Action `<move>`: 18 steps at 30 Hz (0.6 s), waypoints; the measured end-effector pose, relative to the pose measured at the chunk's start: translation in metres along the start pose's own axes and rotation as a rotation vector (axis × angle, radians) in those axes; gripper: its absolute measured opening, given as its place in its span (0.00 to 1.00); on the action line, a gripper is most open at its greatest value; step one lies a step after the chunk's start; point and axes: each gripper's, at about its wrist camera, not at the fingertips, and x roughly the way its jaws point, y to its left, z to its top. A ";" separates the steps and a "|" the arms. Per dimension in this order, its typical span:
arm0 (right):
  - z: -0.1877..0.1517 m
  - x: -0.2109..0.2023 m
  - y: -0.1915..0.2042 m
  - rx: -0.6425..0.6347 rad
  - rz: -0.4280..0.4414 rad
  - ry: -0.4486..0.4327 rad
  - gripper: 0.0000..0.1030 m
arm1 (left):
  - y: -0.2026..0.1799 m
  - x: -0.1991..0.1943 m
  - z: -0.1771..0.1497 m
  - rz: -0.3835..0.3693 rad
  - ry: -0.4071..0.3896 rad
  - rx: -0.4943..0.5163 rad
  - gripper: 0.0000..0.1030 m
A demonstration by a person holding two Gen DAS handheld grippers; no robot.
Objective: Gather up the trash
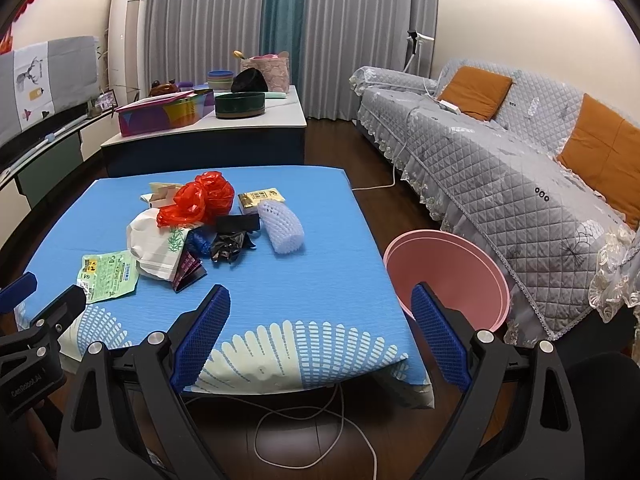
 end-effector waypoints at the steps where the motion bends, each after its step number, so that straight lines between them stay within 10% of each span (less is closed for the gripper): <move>1: 0.000 0.000 0.000 0.000 0.000 -0.001 0.87 | 0.000 0.000 0.000 0.000 0.000 0.000 0.88; 18: 0.001 0.001 0.000 0.016 0.022 -0.005 0.83 | 0.000 0.000 -0.001 0.000 -0.001 -0.002 0.88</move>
